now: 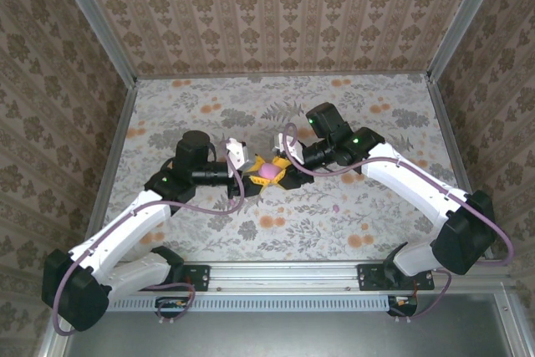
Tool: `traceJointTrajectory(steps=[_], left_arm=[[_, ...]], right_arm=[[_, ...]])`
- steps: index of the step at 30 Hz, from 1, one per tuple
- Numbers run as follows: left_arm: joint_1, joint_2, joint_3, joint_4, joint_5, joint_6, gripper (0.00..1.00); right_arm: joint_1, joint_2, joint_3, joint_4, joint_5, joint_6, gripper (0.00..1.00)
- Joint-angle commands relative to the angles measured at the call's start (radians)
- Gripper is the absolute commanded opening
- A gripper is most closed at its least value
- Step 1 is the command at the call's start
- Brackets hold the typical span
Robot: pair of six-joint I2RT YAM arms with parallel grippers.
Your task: Insert the wireless bluetooth earbuds into the charging case
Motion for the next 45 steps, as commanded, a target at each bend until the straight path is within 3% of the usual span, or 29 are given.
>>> traceJointTrajectory(steps=[1,16,45], left_arm=[[-0.006,-0.004,0.036,-0.019,0.011,0.019,0.50],[-0.006,-0.004,0.038,-0.049,0.000,0.034,0.57],[-0.008,0.007,0.037,0.025,0.042,0.000,0.57]], right_arm=[[0.007,-0.017,-0.011,0.002,-0.024,0.004,0.38],[-0.001,-0.053,-0.031,0.027,-0.013,0.019,0.38],[-0.001,-0.038,-0.032,0.037,0.011,0.008,0.39]])
